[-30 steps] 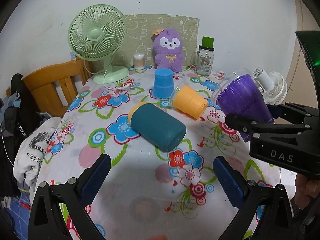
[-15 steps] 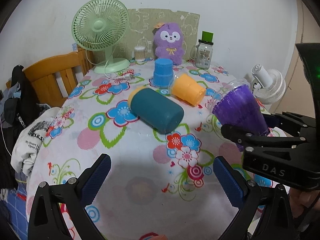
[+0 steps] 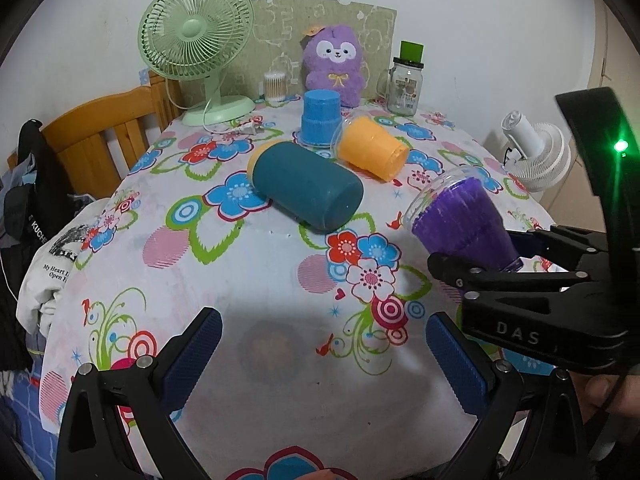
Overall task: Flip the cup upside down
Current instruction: 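Carry the purple cup with the right gripper toward the left gripper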
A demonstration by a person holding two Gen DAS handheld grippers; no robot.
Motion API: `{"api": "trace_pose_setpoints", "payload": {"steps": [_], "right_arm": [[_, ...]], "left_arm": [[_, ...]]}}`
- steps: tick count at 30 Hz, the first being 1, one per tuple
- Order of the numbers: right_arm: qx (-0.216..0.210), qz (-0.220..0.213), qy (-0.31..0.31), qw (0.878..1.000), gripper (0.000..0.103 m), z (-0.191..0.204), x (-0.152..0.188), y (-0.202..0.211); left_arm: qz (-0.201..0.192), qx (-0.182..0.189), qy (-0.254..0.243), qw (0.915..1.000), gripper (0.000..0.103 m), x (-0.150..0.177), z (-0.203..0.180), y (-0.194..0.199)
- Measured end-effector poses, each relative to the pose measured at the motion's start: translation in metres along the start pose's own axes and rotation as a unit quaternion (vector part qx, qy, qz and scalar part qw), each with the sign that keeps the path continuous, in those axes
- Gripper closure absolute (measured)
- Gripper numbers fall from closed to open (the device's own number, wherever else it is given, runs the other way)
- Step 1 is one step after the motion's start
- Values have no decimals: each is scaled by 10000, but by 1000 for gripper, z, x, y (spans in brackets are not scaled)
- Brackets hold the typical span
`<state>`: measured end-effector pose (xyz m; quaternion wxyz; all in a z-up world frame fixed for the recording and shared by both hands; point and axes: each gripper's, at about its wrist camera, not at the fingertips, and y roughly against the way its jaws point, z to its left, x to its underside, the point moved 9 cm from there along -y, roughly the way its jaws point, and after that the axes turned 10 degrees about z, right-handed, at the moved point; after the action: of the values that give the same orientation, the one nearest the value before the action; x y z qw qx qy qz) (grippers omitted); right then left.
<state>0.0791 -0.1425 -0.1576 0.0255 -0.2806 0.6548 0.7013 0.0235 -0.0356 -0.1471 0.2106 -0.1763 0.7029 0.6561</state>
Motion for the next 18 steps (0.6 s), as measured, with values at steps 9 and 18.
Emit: {"api": "trace_pose_setpoints", "payload": {"steps": [9,18], "right_arm": [[-18,282,-12,9996,21,-1,4,-12],[-30,108,8,9999,16,-12,0,10]], "left_arm": [[12,-39,27,10000,0,2,2,0],[-34,-42,30,10000,0,-2,-2,5]]}}
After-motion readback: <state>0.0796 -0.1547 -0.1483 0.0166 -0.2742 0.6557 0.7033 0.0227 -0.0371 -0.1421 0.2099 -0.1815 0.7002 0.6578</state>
